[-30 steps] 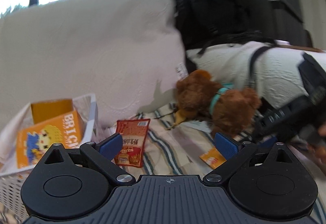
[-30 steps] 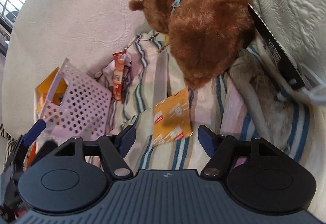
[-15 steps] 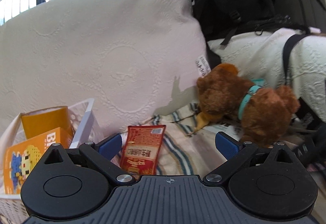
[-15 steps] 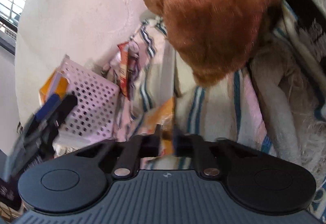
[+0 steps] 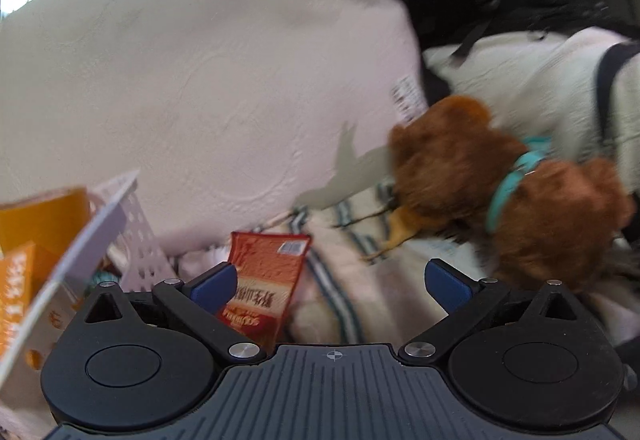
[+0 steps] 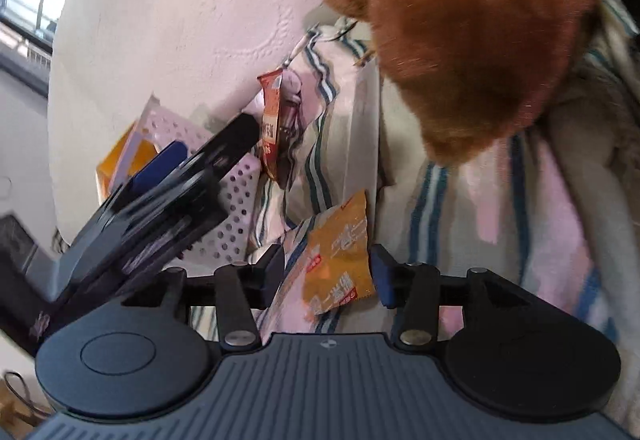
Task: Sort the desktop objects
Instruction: 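Grasp the red snack packet with the left tool while the right tool approaches the orange packet, then lift the red packet with the left tool while the right tool grasps the orange packet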
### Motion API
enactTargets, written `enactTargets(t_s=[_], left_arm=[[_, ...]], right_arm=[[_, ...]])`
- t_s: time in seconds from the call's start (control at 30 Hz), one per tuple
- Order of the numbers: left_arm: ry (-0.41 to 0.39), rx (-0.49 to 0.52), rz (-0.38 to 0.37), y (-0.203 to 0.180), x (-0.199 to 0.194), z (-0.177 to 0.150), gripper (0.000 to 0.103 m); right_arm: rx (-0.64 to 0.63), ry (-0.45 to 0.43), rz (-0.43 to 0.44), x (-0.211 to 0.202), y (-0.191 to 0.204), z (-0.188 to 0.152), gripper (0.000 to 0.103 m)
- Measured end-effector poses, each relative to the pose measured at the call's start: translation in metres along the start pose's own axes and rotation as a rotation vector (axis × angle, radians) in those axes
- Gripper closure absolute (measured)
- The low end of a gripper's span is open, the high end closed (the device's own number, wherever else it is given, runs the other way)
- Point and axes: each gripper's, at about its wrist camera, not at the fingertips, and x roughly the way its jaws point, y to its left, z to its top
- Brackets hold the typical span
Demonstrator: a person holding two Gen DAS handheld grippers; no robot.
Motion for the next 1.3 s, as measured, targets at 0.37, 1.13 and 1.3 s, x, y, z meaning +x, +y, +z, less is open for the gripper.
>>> enactTargets(t_s=[0.37, 1.13, 1.3], left_arm=[[0.106, 0.090, 0.212, -0.005, 0.079, -0.008, 0.000], [-0.036, 0.009, 0.010, 0.019, 0.027, -0.014, 0.103], [-0.106, 0.027, -0.038, 0.015, -0.019, -0.013, 0.103]], right_arm=[[-0.304, -0.057, -0.241, 0.002, 0.048, -0.019, 0.103], [-0.281, -0.220, -0.233, -0.056, 0.058, -0.027, 0.103], [-0.272, -0.255, -0.229, -0.066, 0.064, -0.024, 0.103]])
